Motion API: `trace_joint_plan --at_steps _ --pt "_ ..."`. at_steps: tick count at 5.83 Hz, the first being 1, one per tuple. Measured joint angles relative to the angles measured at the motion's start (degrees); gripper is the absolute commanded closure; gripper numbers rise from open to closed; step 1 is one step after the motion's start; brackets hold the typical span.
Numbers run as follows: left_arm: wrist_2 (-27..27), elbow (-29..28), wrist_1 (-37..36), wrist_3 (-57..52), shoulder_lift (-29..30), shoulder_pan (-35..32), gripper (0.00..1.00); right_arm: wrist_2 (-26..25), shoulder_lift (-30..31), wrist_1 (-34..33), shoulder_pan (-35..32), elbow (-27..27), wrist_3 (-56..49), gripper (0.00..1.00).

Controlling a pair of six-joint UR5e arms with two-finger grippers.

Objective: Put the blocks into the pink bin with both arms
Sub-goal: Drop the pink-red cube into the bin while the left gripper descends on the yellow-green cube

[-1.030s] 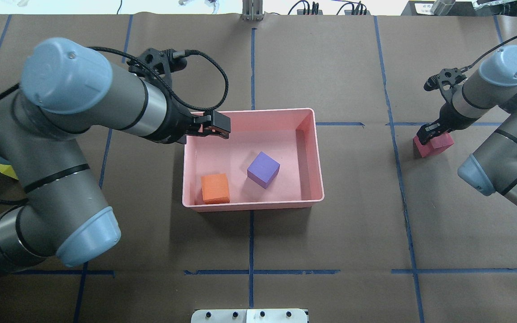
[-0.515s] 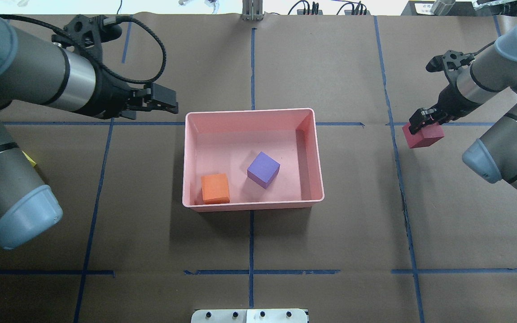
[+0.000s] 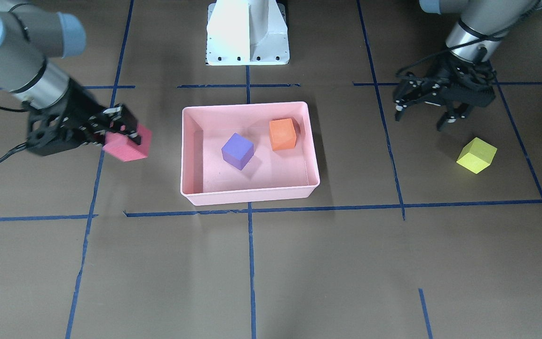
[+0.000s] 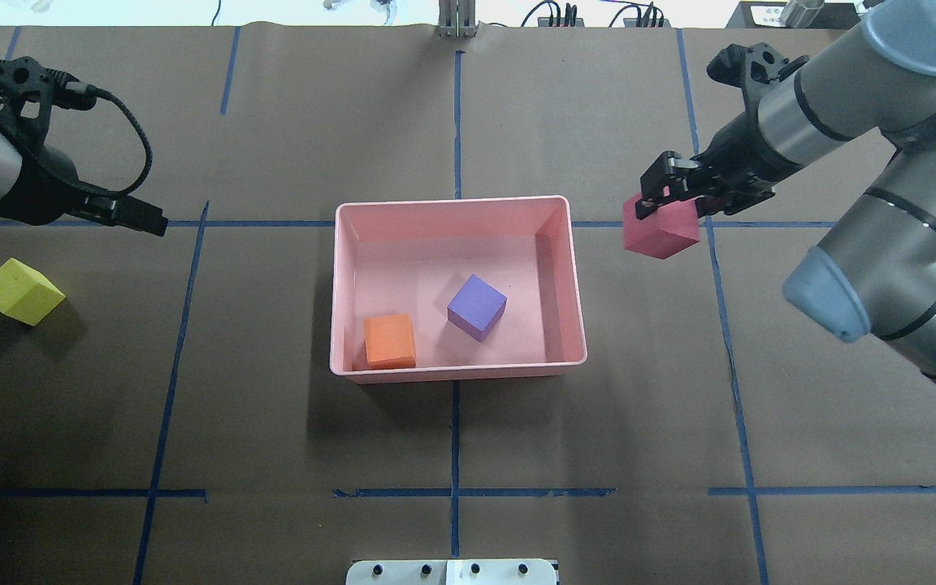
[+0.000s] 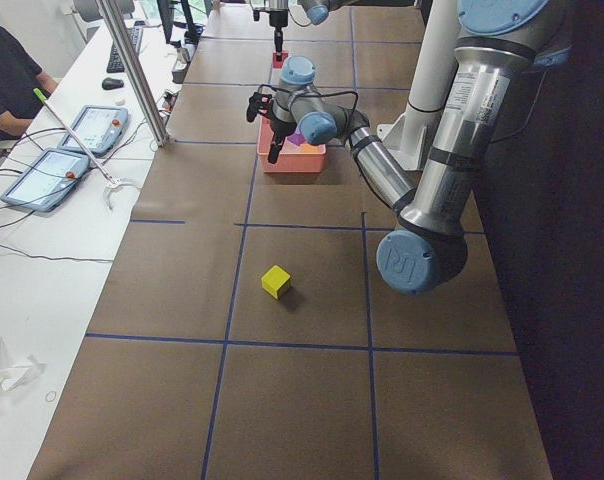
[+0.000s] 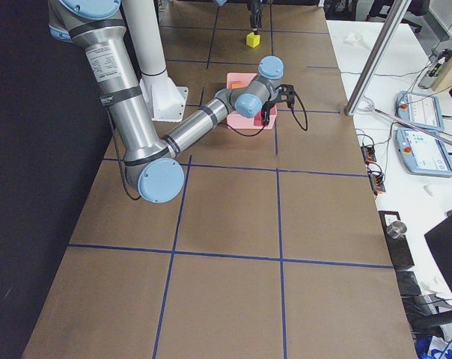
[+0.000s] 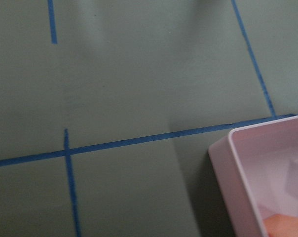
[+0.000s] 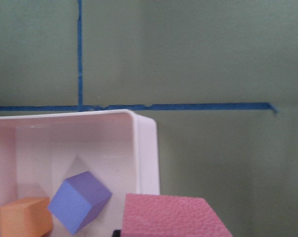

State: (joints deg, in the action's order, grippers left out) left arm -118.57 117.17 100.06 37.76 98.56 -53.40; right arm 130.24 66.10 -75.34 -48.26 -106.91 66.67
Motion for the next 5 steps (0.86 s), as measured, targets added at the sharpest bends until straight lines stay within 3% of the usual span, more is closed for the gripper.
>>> trace_joint_plan --at_steps 2,3,4,5 --pt "-5.97 -9.71 12.08 -6.59 -5.51 -3.55 0.01 -10.74 -4.22 -0.05 10.88 -0.53 10.47 0.96" --pt "-8.96 -16.04 20.87 -7.47 -7.04 -5.25 0.01 -13.06 -4.53 -0.06 13.06 -0.37 11.39 0.54" --pt "-12.12 -20.04 25.71 -7.77 -7.52 -7.27 0.00 -15.29 -4.47 -0.07 14.91 -0.07 11.65 0.02" --pt "-14.09 -21.79 27.16 -7.94 -7.61 -8.90 0.01 -17.02 -4.37 -0.07 16.14 0.21 11.71 0.01"
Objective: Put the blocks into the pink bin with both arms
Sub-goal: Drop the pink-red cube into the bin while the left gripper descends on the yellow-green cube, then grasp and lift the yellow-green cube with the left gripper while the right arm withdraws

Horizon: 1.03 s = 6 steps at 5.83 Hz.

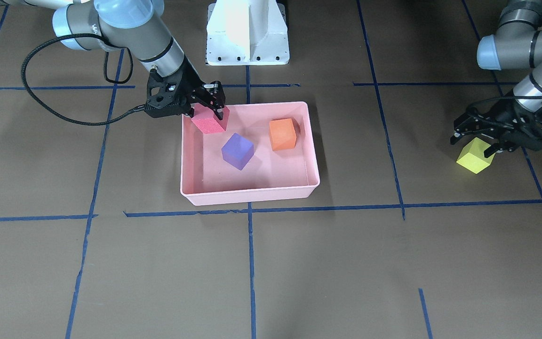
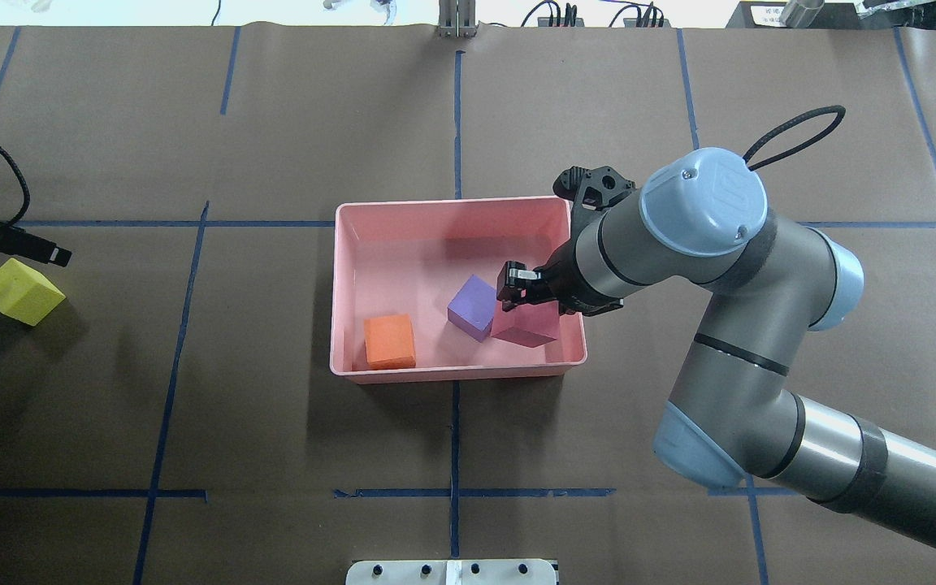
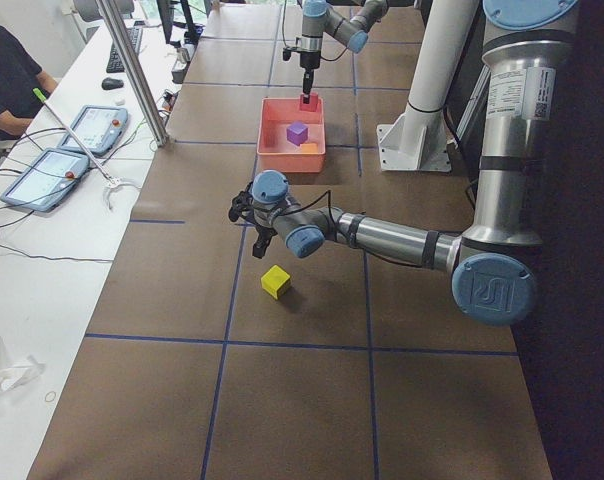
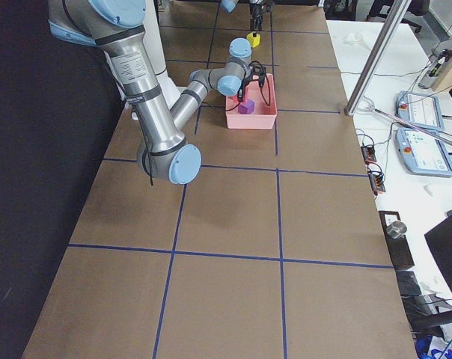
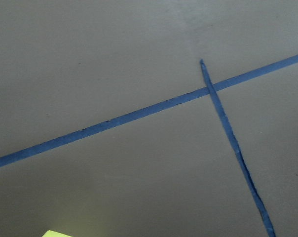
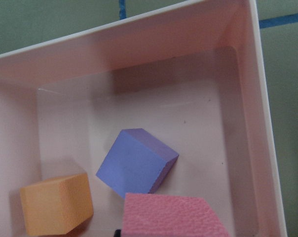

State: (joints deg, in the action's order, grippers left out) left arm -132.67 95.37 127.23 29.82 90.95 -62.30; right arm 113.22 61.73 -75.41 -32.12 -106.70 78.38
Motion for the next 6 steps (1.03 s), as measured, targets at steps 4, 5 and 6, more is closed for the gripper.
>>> trace_joint_plan --at_steps 4,5,6 --pt "4.64 -1.15 0.48 -10.60 -4.23 0.34 0.01 -0.47 0.22 0.08 -0.73 -1.78 -0.39 0.00" --pt "7.67 -1.25 0.48 -12.69 -4.44 2.19 0.01 -0.37 0.28 0.09 -1.14 -2.53 -0.53 0.00" --pt "8.94 -2.15 0.45 -14.77 -4.10 3.15 0.01 -0.24 0.52 0.09 -1.54 -3.21 -0.61 0.00"
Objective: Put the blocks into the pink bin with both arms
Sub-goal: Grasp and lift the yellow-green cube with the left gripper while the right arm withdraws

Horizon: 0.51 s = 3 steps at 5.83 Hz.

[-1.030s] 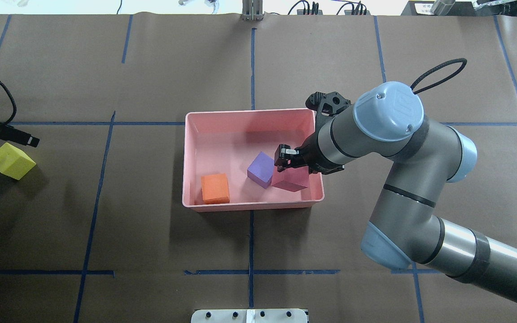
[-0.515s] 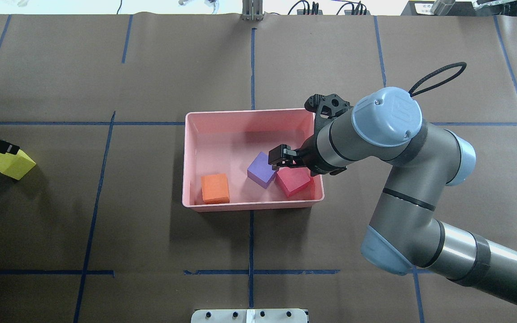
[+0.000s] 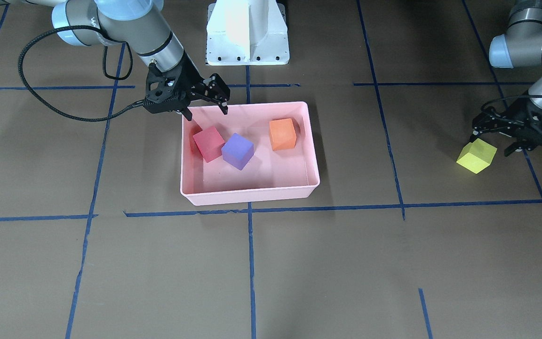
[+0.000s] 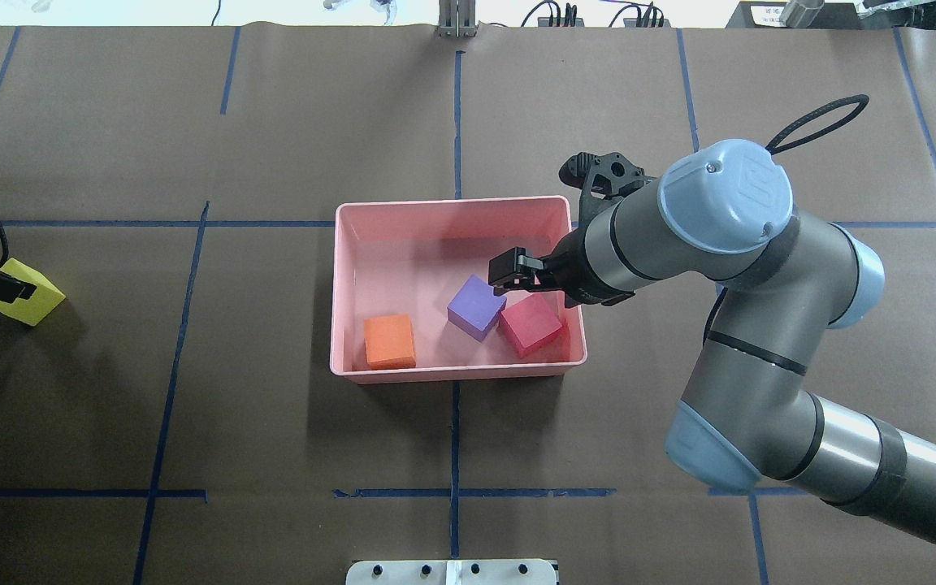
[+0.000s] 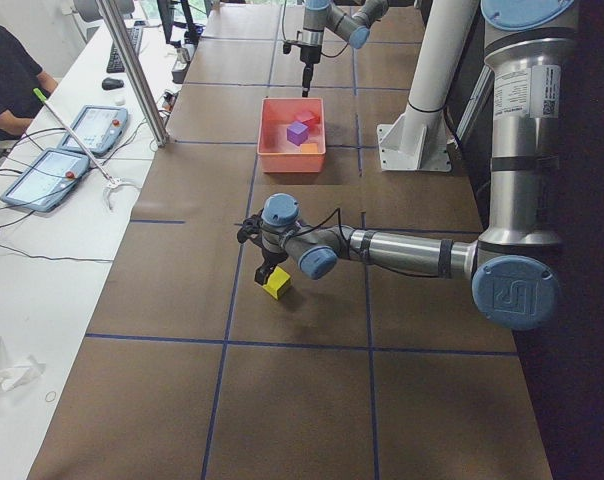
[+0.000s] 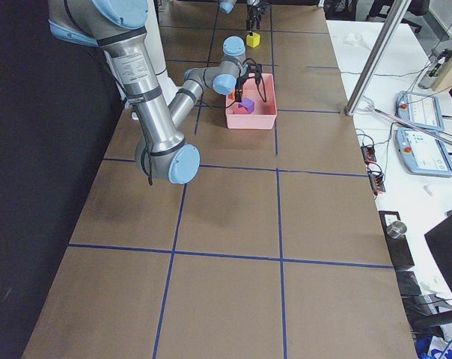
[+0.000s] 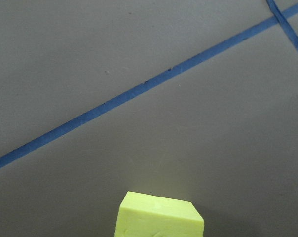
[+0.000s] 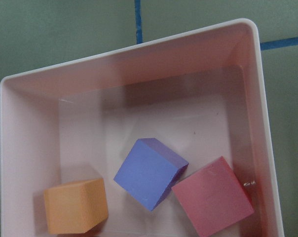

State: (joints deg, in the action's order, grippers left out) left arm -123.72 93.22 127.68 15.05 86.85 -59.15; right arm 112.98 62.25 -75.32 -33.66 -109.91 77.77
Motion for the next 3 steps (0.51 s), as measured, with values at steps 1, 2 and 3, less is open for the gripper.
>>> trace_joint_plan --at_steps 1,2,3 --pt "0.49 -1.38 -0.01 -1.30 0.46 0.38 0.00 0.66 1.99 -0.03 -1.48 -2.60 -0.14 0.00" --pt "0.63 -2.25 0.01 -1.72 0.63 0.58 0.00 3.32 6.19 -0.04 -5.19 -6.40 -0.77 0.00" --pt "0.66 -2.63 0.02 -1.80 0.66 0.89 0.00 6.67 10.12 -0.02 -9.08 -8.61 -2.41 0.00"
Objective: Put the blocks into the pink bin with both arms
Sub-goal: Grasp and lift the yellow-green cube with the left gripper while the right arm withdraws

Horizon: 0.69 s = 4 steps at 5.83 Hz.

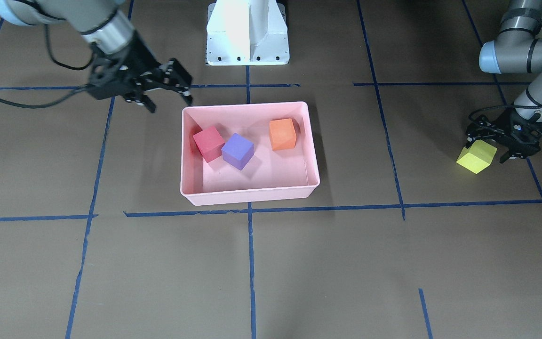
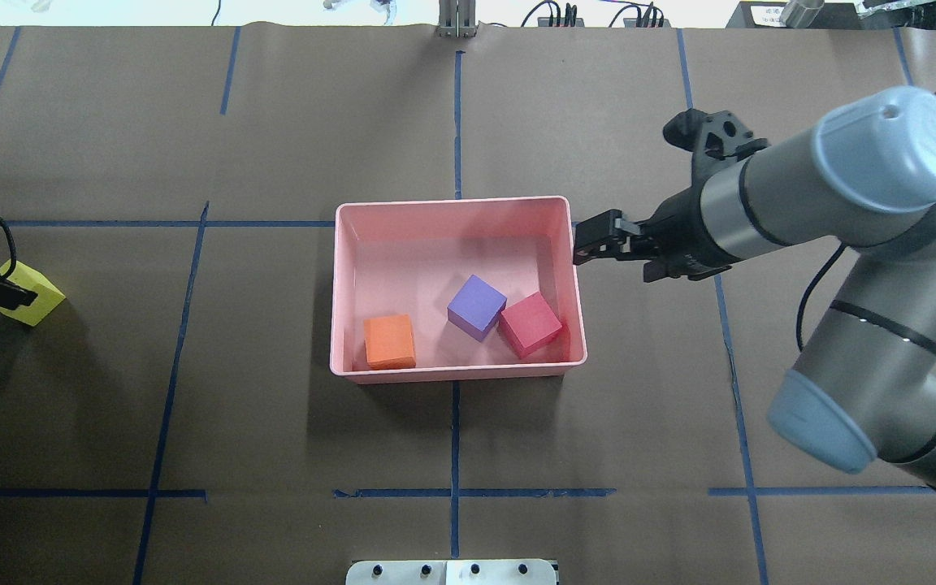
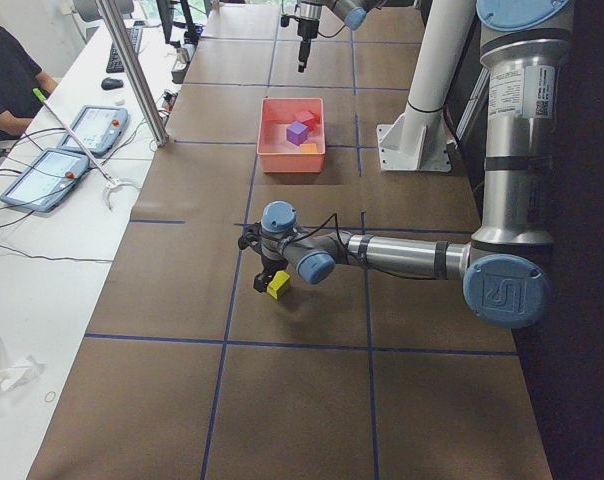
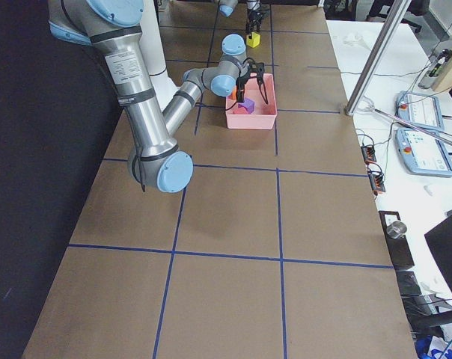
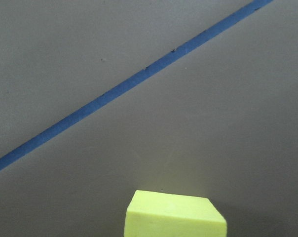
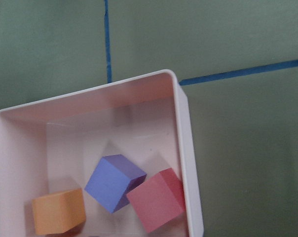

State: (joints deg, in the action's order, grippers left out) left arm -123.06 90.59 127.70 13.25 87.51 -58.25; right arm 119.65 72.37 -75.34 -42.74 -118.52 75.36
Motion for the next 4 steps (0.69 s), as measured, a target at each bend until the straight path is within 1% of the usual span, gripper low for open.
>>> trace_joint_plan --at_steps 1,2,3,4 --pt "-0.02 -0.07 0.01 0.06 0.02 0.75 0.01 1.83 2.40 0.02 -2.43 -0.69 -1.76 0.00" --pt "-0.03 -0.22 0.04 0.18 0.02 2.07 0.14 2.40 3.56 0.02 -3.88 -0.86 -2.48 0.00" --pt "0.17 -0.52 0.07 0.17 0.06 3.33 0.56 2.55 4.15 0.02 -4.79 -0.88 -2.75 0.00" --pt "0.42 -0.78 0.06 0.07 0.30 3.90 0.91 2.59 4.43 0.04 -5.18 -0.86 -2.94 0.00"
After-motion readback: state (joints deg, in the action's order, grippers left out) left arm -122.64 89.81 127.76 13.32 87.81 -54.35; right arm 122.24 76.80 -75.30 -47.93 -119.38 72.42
